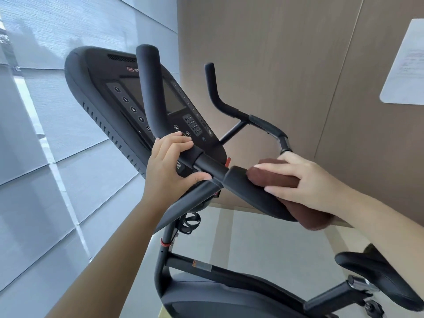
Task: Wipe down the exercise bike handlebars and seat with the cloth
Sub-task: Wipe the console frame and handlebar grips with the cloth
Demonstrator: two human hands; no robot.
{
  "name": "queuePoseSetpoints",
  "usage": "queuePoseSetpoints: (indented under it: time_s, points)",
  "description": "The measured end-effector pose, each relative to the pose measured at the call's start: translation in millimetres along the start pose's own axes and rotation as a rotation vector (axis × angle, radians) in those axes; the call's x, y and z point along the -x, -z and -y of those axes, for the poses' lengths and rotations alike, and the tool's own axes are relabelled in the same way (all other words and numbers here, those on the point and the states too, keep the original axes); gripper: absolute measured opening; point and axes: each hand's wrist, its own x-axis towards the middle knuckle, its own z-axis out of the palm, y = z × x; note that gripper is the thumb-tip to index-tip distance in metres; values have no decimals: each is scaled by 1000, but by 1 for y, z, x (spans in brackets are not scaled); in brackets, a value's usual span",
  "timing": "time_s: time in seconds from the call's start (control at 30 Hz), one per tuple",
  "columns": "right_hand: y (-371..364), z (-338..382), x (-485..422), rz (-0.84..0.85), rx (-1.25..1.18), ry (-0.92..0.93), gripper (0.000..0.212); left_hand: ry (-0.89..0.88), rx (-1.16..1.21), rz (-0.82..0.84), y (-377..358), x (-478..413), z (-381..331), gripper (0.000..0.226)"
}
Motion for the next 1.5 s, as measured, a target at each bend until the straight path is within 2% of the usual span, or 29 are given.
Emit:
queuePoseSetpoints:
  time_s: [0.1, 0.17, 0.27, 0.33, 0.5, 0.7, 0.93, 1.03, 1.13, 1.2, 1.5]
  points:
    - [11, -19, 26, -14, -30, -74, 44, 22, -11, -18, -2, -1, -5, 78]
    - [14, -16, 23, -15, -36, -92, 36, 40, -15, -26, -2, -1, -8, 80]
    - [3, 10, -6, -65, -45, -11, 35, 56, -16, -11, 0, -1, -10, 80]
    - [-10, 31, -24, -41, -17, 61, 39, 59, -24, 13, 2, -1, -10, 78]
    - [-12, 28, -3, 10, 68, 8, 40, 19, -36, 54, 5, -2, -5, 74]
    - [-17, 32, 18, -221, -22, -232, 30, 9, -19, 29, 3, -2, -7, 70]
    - [-54, 74, -17, -616, 107, -370, 40, 35, 30, 31, 1, -2, -4, 73]
    - [-70, 90, -26, -691, 149, -372, 42, 28, 49, 5, -4, -1, -3, 73]
    - [-92, 99, -29, -745, 447, -374, 43, -26, 38, 13, -5, 2, 4, 69]
    - [-97, 100, -29, -773, 563, -385, 42, -68, 23, 30, -3, 3, 8, 64]
    - [-96, 82, -5, -922, 557, -380, 35, -104, 37, 15, -3, 3, 14, 56]
